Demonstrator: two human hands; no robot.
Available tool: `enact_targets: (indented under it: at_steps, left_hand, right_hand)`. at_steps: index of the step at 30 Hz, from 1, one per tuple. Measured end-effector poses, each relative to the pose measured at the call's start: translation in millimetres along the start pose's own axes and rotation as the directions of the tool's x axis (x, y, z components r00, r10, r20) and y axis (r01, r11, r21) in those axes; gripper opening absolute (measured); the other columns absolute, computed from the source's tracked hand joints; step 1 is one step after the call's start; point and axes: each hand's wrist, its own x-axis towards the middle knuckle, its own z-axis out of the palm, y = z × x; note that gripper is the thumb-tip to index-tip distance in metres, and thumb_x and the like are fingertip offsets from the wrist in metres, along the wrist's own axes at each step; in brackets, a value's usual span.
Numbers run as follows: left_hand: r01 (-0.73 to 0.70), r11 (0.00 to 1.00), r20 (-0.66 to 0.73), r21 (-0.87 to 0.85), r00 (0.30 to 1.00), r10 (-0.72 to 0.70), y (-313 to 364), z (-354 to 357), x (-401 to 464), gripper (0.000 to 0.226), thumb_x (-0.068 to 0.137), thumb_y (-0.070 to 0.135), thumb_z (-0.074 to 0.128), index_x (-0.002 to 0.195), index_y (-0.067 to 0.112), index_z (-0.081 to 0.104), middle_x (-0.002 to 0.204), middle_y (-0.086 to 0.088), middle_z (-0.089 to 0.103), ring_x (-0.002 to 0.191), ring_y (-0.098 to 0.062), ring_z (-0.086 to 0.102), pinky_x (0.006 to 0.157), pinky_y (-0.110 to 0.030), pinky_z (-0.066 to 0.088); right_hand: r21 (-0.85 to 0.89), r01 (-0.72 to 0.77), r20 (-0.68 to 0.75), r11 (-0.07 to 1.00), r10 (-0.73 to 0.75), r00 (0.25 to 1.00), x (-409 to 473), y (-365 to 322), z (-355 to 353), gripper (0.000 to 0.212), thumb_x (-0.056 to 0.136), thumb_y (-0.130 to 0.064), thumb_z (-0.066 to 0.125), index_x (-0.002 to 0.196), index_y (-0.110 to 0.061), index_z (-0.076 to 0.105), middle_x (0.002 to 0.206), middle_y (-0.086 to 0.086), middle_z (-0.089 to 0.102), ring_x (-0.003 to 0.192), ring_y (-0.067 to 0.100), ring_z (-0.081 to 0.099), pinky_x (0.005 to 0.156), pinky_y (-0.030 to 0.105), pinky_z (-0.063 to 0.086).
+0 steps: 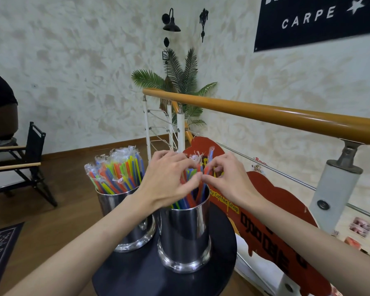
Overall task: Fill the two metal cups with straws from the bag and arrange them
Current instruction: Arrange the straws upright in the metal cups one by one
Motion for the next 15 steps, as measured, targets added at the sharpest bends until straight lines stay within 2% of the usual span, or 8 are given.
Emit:
enact_targets:
  at_steps: [3,8,12,13,15]
  left_hand:
    - [-0.009,0.995,0.016,0.098,1.0,0.008,-2,4,-1,0.051,0.087,0.075,0.044,0.094,0.032,0.071,0.093,0.015,0.067,0.093,-0.007,0.06,0.097,-0.037,0.041]
    - [0.102,0.979,-0.056,0.178,0.994,-0.094,-3,10,4,0.024,0.085,0.049,0.064,0.098,0.029,0.068,0.097,0.011,0.064,0.097,-0.016,0.06,0.096,-0.036,0.036]
    - [0.198,0.965,-0.113,0.173,0.977,-0.18,-3,16,7,0.028,0.084,0.053,0.068,0.1,0.029,0.069,0.102,0.01,0.063,0.1,-0.016,0.058,0.095,-0.037,0.035]
    - [0.217,0.963,-0.111,0.163,0.973,-0.2,-2,17,8,0.032,0.084,0.057,0.066,0.102,0.03,0.07,0.102,0.01,0.062,0.1,-0.016,0.056,0.094,-0.037,0.035]
    - [0.247,0.957,-0.067,0.152,0.969,-0.239,-1,17,10,0.039,0.084,0.063,0.063,0.106,0.032,0.071,0.104,0.011,0.059,0.101,-0.014,0.053,0.092,-0.036,0.033]
  right_hand:
    - [0.031,0.015,0.02,0.999,-0.015,1.0,0,2,3,0.02,0.083,-0.033,0.082,0.086,-0.022,0.065,0.099,-0.01,0.061,0.092,0.008,0.061,0.078,0.026,0.051]
    - [0.143,-0.014,0.11,0.99,-0.002,0.994,-5,2,7,0.028,0.084,-0.023,0.082,0.088,-0.022,0.055,0.09,-0.007,0.071,0.077,0.005,0.069,0.068,0.023,0.055]
    - [0.201,-0.03,0.13,0.979,0.004,0.992,-6,4,8,0.034,0.084,-0.021,0.082,0.091,-0.02,0.049,0.09,-0.004,0.073,0.071,0.014,0.066,0.066,0.03,0.056]
    - [0.218,-0.043,0.14,0.975,0.012,0.99,-6,5,8,0.037,0.083,-0.021,0.082,0.093,-0.021,0.047,0.091,-0.004,0.073,0.069,0.013,0.065,0.064,0.028,0.055]
    - [0.231,-0.077,0.166,0.97,0.039,0.985,-6,6,9,0.043,0.083,-0.023,0.084,0.098,-0.022,0.044,0.093,-0.003,0.073,0.065,0.002,0.061,0.062,0.016,0.048]
